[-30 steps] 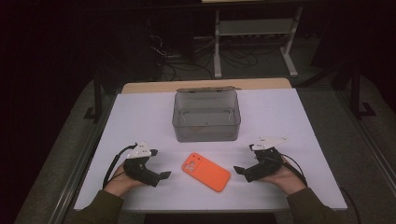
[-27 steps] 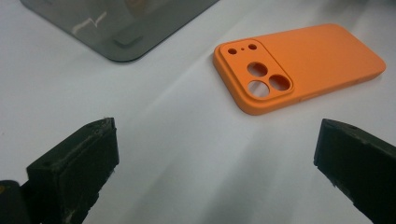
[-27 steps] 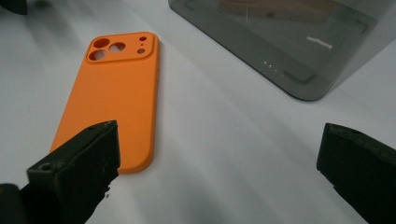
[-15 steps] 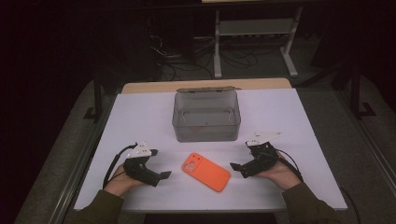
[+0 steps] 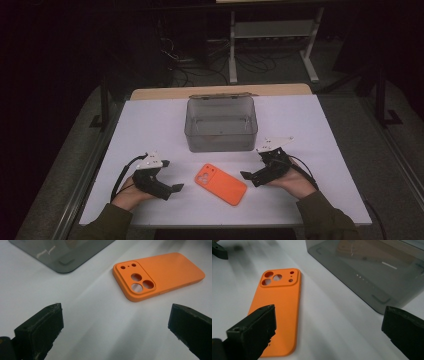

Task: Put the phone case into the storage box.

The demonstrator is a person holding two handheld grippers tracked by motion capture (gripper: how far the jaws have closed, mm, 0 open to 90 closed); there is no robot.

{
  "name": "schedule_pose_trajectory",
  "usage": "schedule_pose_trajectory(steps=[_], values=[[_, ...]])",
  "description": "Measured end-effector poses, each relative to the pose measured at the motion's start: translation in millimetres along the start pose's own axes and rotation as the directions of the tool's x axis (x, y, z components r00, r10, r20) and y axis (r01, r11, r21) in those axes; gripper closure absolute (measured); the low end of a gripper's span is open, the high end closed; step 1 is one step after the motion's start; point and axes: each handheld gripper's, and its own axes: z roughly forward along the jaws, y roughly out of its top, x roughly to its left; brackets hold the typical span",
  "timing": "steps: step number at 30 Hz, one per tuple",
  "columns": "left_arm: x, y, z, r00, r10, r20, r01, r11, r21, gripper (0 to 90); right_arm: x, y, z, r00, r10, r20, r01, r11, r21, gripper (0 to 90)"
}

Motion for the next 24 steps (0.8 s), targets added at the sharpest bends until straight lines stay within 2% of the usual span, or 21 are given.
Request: schedule_pose_trajectory(steps=[24], values=[[0.2,0.1,0.0,1.0,-0.006,0.002,0.006,1.0,-0.005,0.0,8.7,22.0,19.7,0.999,-0.027,-0.037,0.027,1.0,0.001,0.0]])
